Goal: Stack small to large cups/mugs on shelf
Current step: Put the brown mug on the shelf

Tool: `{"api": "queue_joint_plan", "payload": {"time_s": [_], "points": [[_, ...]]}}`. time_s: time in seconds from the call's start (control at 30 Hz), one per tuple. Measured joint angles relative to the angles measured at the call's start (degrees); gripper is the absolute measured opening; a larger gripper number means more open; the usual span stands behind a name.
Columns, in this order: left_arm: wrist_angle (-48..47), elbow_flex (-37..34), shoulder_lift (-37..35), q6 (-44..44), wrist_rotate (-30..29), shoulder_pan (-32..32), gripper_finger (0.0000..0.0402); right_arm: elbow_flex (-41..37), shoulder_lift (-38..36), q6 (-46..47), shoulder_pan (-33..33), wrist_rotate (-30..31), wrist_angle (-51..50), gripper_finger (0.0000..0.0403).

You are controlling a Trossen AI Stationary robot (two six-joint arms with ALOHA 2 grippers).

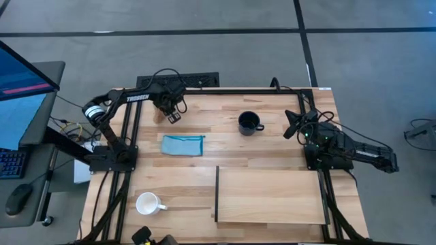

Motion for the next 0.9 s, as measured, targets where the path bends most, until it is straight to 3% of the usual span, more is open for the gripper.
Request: {"api": "queue_joint_plan", "payload": {"time_s": [0.1,0.5,0.63,0.9], "points": [[0.5,0.0,0.0,-0.5,3.0,0.0,0.0013,0.0,0.0,0.0,0.0,0.0,0.0,0.0033],[-0.4,0.5,-0.2,-3.3,7.3,0.0,0.0009,0.0,0.0,0.0,0.0,0.0,0.0,0.0033],[-5.9,3.4,-0.1,-3.5,12.0,-0.5,0.0009,0.0,0.0,0.0,0.0,0.0,0.0,0.0033],[-13.6,14.2,-0.4,-3.6,12.3,-1.2,0.0009,0.0,0.0,0.0,0.0,0.0,0.0,0.0033]]}}
